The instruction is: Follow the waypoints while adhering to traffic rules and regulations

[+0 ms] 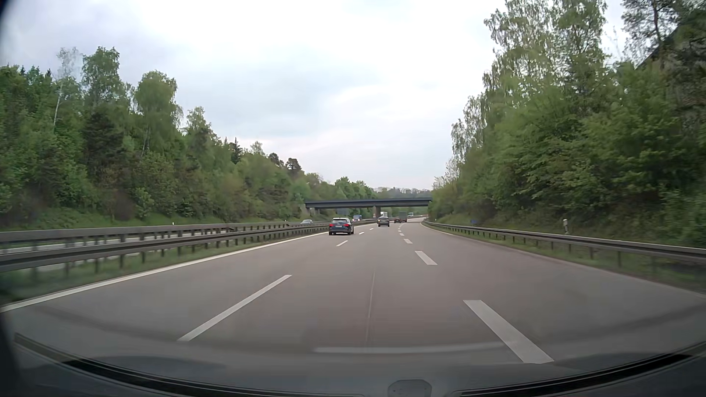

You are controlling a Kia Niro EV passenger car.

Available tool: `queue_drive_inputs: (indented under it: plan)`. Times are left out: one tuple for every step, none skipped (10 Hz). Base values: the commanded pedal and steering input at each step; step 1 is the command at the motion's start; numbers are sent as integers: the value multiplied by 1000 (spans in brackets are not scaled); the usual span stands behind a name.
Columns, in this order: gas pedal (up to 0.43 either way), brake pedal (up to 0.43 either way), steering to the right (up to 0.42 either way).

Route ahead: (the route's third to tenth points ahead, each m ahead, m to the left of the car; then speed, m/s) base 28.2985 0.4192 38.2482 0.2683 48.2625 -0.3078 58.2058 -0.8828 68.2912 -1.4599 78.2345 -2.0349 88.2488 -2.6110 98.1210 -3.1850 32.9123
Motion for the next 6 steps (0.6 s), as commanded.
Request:
queue_drive_inputs:
  plan:
    - [209,0,7]
    - [209,0,7]
    - [209,0,7]
    - [209,0,7]
    - [209,0,6]
    - [209,0,6]
